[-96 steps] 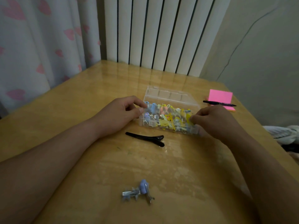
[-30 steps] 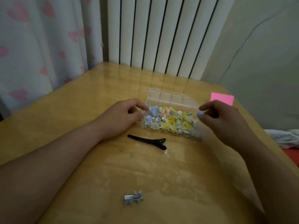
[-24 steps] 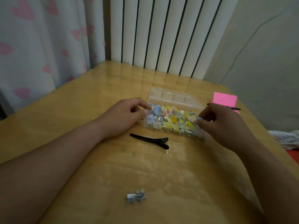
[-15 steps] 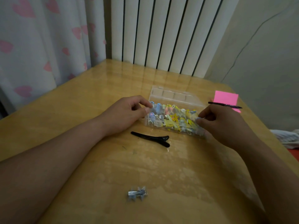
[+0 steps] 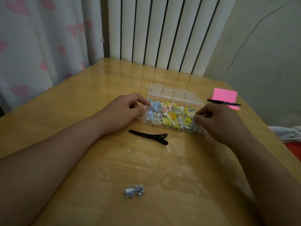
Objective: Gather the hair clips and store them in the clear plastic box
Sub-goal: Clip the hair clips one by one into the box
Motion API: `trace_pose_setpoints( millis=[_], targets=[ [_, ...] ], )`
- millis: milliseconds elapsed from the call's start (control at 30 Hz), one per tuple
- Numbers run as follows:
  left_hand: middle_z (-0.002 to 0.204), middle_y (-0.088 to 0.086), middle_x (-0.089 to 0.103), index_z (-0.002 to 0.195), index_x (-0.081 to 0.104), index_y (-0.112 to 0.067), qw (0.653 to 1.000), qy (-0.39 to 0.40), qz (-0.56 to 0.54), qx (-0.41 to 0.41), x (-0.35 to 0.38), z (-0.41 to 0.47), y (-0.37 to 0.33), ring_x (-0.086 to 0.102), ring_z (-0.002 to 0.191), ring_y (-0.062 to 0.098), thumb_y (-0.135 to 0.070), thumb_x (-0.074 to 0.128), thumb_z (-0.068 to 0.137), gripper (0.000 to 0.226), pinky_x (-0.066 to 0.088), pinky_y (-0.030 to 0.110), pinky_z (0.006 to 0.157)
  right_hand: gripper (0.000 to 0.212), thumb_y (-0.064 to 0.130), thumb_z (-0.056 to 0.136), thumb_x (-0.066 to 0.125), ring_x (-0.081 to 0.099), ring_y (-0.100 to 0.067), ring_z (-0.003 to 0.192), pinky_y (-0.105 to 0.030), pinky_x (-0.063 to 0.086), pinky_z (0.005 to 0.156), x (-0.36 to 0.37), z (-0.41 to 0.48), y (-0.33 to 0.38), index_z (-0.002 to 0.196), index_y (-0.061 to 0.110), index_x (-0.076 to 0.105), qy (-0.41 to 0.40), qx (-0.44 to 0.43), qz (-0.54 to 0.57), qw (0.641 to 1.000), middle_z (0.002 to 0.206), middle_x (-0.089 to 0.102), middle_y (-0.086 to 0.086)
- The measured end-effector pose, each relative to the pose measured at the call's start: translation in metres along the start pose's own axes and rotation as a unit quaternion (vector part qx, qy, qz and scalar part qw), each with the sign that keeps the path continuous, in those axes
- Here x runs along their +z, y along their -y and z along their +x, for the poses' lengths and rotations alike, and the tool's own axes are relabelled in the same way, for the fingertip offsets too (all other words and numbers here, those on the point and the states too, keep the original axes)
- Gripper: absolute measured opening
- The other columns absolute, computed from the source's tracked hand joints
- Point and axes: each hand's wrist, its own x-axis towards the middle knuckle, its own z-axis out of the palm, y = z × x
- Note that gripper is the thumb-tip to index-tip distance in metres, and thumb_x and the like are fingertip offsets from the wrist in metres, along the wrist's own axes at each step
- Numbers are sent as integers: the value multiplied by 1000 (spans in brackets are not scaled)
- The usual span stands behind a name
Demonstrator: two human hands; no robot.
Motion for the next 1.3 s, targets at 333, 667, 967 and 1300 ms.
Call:
trace_pose_setpoints(
  millis=[333,667,967,1300],
  targets=[
    [86,1,69,115,75,-34,1000,-2,7,-11,-1,-3,-6,68,91,23,-36,66,102,15,54,38,90,6,31,100,68,59,8,73,-24,41,61,-1,-19,28,96,30,72,-73,-118,65,988,87,68,19],
    [88,3,72,116,74,-34,1000,-6,23,-12,-2,-6,-10,69,92,29,-35,66,103,15,56,50,95,4,28,95,73,58,-4,68,-14,38,62,20,-48,63,94,30,76,102,-232,126,959,77,69,17],
    [97,15,71,114,75,-36,1000,-6,13,-12,0,-5,-9,66,94,30,-35,66,102,14,54,47,90,35,55,80,85,64,-5,76,-27,52,70,17,-80,99,104,34,71,378,-268,102,880,87,70,9],
    [97,15,71,116,75,-34,1000,-1,-1,-21,0,-4,-9,65,95,29,-33,66,103,16,53,42,88,15,41,95,74,59,-6,83,-26,51,70,25,-77,97,99,31,63,325,-325,55,887,89,62,12]
  ],
)
